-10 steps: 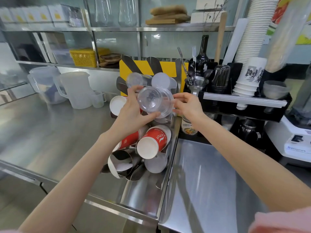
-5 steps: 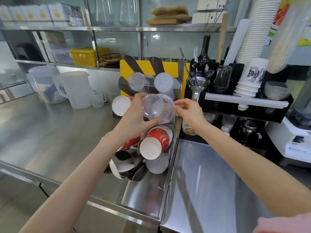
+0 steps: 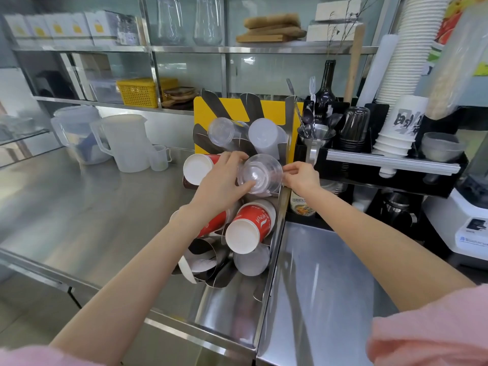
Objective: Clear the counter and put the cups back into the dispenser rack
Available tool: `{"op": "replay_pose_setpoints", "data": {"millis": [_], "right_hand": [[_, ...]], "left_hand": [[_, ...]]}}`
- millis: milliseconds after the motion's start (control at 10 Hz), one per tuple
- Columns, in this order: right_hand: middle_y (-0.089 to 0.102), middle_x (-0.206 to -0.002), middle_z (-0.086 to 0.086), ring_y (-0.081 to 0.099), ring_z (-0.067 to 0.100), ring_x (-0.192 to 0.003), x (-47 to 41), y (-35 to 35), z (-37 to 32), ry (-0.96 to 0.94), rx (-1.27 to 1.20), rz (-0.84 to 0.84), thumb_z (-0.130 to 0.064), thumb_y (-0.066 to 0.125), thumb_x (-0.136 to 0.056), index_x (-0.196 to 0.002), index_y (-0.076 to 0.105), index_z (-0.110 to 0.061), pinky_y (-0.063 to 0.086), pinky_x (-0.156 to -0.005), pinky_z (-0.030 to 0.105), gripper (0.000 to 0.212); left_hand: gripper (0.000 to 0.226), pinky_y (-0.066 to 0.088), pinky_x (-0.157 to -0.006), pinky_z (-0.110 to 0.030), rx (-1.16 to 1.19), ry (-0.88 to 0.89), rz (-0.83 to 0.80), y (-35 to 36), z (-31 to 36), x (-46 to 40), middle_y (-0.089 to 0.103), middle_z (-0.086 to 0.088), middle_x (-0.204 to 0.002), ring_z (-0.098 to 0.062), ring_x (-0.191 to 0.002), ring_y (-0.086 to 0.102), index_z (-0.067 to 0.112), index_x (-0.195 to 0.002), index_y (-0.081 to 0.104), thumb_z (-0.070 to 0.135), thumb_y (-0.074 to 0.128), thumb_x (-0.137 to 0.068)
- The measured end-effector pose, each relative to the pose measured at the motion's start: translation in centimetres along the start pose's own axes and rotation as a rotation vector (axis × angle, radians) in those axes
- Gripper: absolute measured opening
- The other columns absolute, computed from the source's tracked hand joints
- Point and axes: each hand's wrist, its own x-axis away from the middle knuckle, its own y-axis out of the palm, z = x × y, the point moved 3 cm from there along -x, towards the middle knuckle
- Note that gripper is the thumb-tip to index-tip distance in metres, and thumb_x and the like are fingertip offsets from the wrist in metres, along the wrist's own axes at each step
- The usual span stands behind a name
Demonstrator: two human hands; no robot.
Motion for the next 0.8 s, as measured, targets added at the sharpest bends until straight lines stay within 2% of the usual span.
{"op": "replay_pose_setpoints", "data": {"millis": [200,300,500,600,700,800], "right_hand": [[0.052,-0.133,0.013,0.046,0.026,-0.124,0.9,0.2,-0.2,0.001,0.08,-0.125,-0.022,0.046,-0.092,-0.128,0.046,-0.008,0.037,-0.103,0.036,0.039],[0.047,-0.139,0.012,0.041,0.026,-0.129,1.4,0.4,-0.1,-0.028,0.078,-0.202,-0.027,0.038,-0.095,-0.131,0.043,-0.01,0.033,-0.105,0.036,0.04],[0.042,-0.143,0.012,0.035,0.026,-0.133,2.2,0.0,-0.2,-0.036,0.067,-0.249,-0.033,0.034,-0.096,-0.134,0.039,-0.012,0.029,-0.109,0.038,0.044],[0.04,-0.145,0.01,0.034,0.025,-0.134,2.6,-0.3,-0.2,-0.041,0.094,-0.289,-0.035,0.035,-0.095,-0.135,0.037,-0.013,0.028,-0.109,0.037,0.045],[0.031,-0.15,0.008,0.028,0.024,-0.138,2.6,-1.3,0.0,-0.012,0.25,-0.407,-0.041,0.035,-0.094,-0.139,0.029,-0.013,0.023,-0.112,0.037,0.054],[0.025,-0.152,0.009,0.023,0.025,-0.14,3.0,-2.8,-0.2,0.004,0.356,-0.407,-0.044,0.033,-0.094,-0.141,0.024,-0.011,0.02,-0.114,0.037,0.058]], "left_hand": [[0.043,0.042,-0.097,-0.034,-0.034,-0.043,-0.011,1.5,0.3,-0.6,0.053,-0.011,-0.13,-0.025,-0.117,0.051,0.012,-0.127,0.042,0.024,0.055,-0.087],[0.044,0.042,-0.096,-0.035,-0.027,-0.06,-0.024,1.8,0.5,-1.2,0.054,-0.013,-0.13,-0.026,-0.116,0.053,0.01,-0.128,0.043,0.026,0.053,-0.088],[0.045,0.042,-0.097,-0.039,-0.038,-0.071,-0.112,1.0,0.9,-1.6,0.054,-0.015,-0.132,-0.029,-0.118,0.052,0.009,-0.13,0.042,0.029,0.047,-0.09],[0.047,0.04,-0.1,-0.04,-0.076,-0.059,-0.157,0.8,1.1,-1.5,0.05,-0.015,-0.136,-0.029,-0.123,0.048,0.009,-0.132,0.039,0.029,0.045,-0.091],[0.05,0.036,-0.104,-0.043,-0.187,0.026,-0.081,0.4,2.1,-1.6,0.037,-0.013,-0.145,-0.03,-0.131,0.039,0.009,-0.136,0.033,0.028,0.044,-0.091],[0.052,0.03,-0.107,-0.047,-0.275,0.07,-0.004,-0.1,3.2,-2.1,0.028,-0.014,-0.15,-0.032,-0.136,0.03,0.01,-0.138,0.028,0.028,0.043,-0.091]]}}
